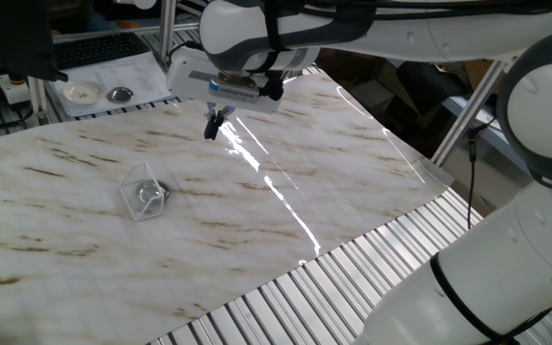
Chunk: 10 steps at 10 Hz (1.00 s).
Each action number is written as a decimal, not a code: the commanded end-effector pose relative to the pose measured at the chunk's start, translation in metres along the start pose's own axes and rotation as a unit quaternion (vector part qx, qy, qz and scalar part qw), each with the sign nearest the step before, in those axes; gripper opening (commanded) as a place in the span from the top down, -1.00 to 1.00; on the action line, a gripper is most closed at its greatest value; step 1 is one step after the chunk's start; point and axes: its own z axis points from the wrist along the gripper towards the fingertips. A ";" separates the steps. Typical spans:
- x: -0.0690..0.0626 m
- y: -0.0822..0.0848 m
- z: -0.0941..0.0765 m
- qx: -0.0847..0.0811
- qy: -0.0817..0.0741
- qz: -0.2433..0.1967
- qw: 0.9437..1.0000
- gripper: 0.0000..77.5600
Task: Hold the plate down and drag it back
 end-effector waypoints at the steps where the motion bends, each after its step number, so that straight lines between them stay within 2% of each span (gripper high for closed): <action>1: -0.001 0.001 -0.002 -0.001 -0.011 -0.003 1.000 1.00; 6: -0.001 0.001 -0.002 -0.001 -0.007 0.013 1.000 1.00; 8: -0.001 0.001 -0.002 -0.006 -0.018 0.019 1.000 1.00; 10: -0.001 0.002 -0.002 -0.005 -0.019 0.014 1.000 1.00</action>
